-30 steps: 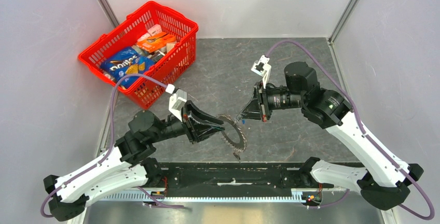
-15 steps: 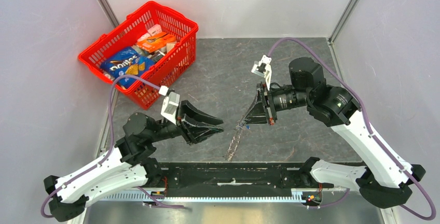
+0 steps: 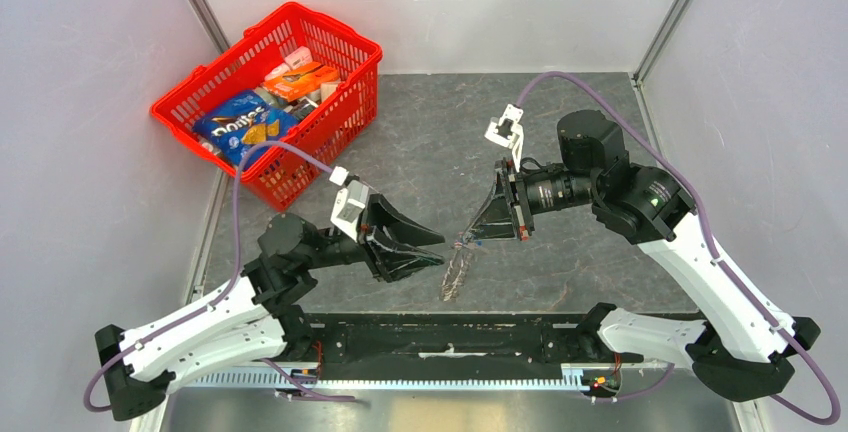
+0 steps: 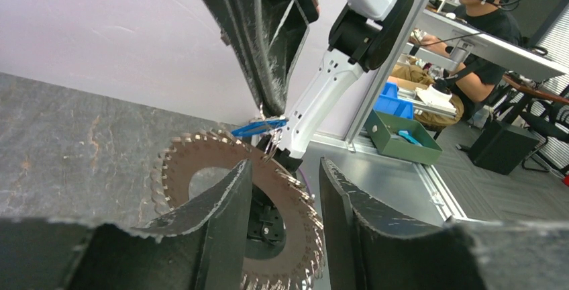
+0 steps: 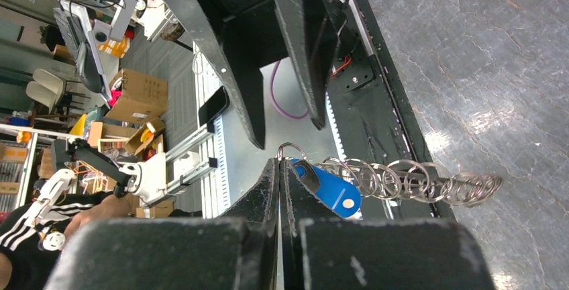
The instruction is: Put the keys on the keyring
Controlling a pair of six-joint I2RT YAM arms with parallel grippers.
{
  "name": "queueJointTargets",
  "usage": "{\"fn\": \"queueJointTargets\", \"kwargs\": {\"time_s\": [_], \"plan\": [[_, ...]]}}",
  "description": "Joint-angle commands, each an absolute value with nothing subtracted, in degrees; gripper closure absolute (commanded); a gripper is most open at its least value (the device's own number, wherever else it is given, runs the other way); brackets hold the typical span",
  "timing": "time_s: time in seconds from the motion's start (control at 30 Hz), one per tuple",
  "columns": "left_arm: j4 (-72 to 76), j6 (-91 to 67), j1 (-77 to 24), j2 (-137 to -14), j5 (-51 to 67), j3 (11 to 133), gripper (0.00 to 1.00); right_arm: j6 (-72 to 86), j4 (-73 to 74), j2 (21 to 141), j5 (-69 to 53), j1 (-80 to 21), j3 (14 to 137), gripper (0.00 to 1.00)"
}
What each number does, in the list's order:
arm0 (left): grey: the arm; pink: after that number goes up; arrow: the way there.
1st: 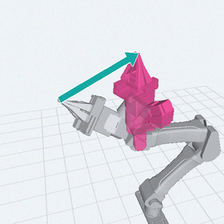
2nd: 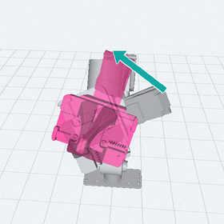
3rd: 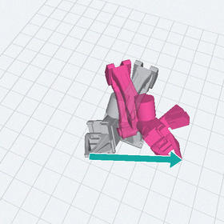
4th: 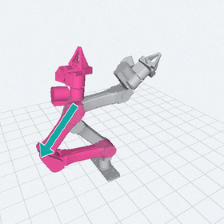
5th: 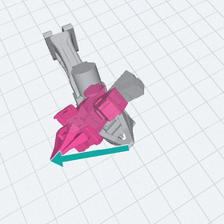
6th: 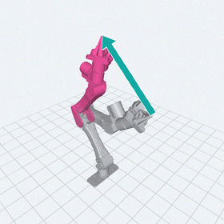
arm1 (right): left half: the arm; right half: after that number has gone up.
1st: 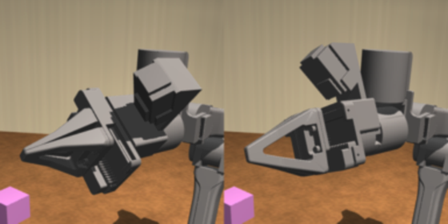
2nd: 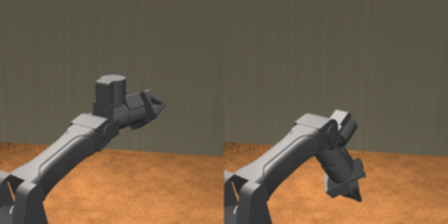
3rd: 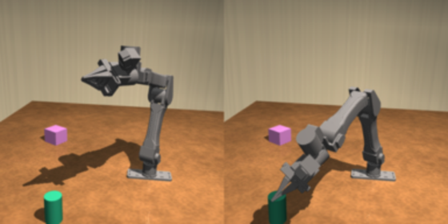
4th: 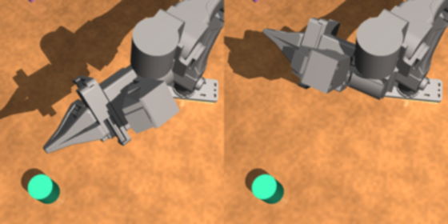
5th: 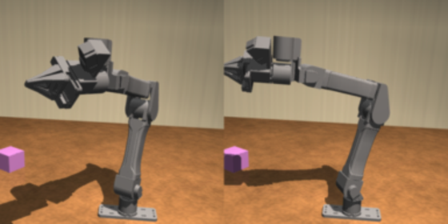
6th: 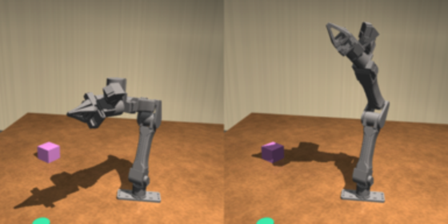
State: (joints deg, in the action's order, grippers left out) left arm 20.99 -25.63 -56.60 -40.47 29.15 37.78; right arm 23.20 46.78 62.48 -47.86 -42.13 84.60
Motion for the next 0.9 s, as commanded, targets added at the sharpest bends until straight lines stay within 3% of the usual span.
{"fn": "queueJointTargets", "kwargs": {"time_s": [0.0, 0.87], "plan": [[26.1, -23.6, -56.6, -40.8, 30.3, 36.1, 0.48, 25.0, 42.8, 61.8, -49.4, -42.0, 87.6, 1.0], [45.5, -22.1, -56.6, -42.0, 30.0, 29.3, 0.46, 32.4, 33.5, 61.6, -50.4, -43.0, 84.4, 1.0]]}}
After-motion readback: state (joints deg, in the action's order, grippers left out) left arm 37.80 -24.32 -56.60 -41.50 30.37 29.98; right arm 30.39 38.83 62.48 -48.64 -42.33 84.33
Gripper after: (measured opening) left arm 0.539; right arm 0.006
